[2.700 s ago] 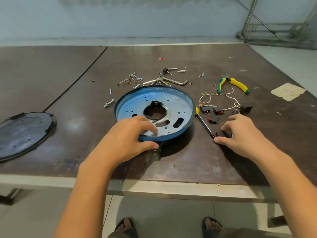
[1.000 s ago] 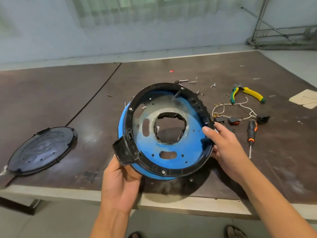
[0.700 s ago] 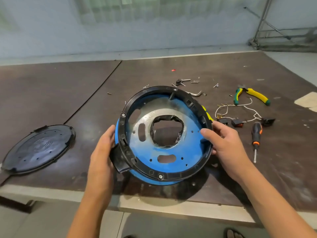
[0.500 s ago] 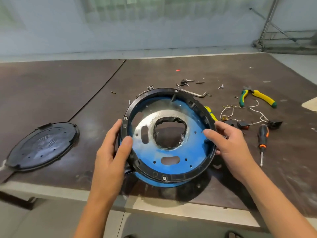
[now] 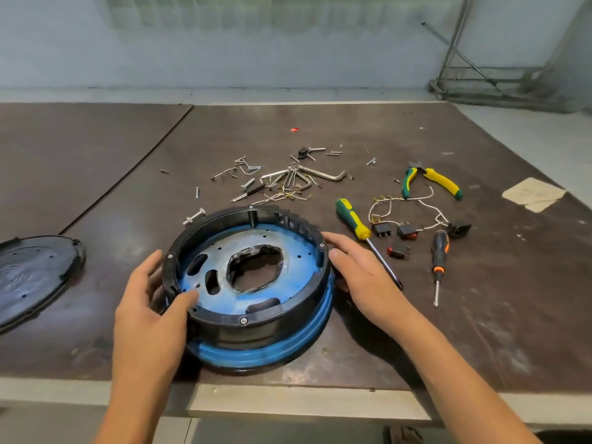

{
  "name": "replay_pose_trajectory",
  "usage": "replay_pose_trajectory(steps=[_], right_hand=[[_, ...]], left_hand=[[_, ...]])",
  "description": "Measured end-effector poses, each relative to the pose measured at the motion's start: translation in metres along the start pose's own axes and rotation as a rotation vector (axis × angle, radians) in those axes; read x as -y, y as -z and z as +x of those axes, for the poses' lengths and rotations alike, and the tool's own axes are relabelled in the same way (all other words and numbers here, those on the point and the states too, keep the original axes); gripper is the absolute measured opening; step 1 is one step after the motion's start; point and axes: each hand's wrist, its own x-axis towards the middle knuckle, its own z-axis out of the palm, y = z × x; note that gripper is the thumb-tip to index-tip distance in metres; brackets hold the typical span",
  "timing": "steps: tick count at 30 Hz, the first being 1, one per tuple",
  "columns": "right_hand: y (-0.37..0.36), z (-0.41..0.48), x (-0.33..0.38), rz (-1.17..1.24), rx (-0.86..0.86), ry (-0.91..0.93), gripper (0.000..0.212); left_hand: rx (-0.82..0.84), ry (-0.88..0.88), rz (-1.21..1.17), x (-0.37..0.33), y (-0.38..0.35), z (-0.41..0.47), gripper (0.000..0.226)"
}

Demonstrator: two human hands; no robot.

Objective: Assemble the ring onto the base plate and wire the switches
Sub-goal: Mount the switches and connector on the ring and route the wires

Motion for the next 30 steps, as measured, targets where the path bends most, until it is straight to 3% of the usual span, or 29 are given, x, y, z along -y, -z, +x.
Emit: replay_pose_trajectory(steps=[4,10,14,19,23,25,30], right_hand=[[0.011,0.001,-0.008,-0.33,-0.08,0.026,0.039],[0.017,-0.006,-0.01,-0.489,-0.096,0.104,0.037],[0.044,-0.003,-0.008,-0.499,-0.337,0.15,0.034],[0.114,-0.005,-0.027,-0.604,-0.63,-0.064,0.05],[0.153,-0.012,-0.049,-0.662,-0.418,-0.289,0.069],[0.157,-0.012,-0.056,-0.701,-0.319,-0.314,0.07],[0.154,-0.011,-0.058,-0.683,-0.451,-0.218,0.046]], left_hand=[[0.048,-0.017,0.062,-0.001,-0.007,-0.008,0.067],[0.045,-0.035,0.1,-0.004,-0.011,-0.009,0.062],[0.086,-0.091,0.18,-0.003,-0.016,-0.013,0.052],[0.083,-0.128,0.247,-0.006,-0.029,-0.024,0.03],[0.097,-0.124,0.266,-0.011,-0.037,-0.03,0.026],[0.132,-0.115,0.271,-0.015,-0.04,-0.033,0.026],[0.199,-0.103,0.275,-0.021,-0.05,-0.046,0.028]])
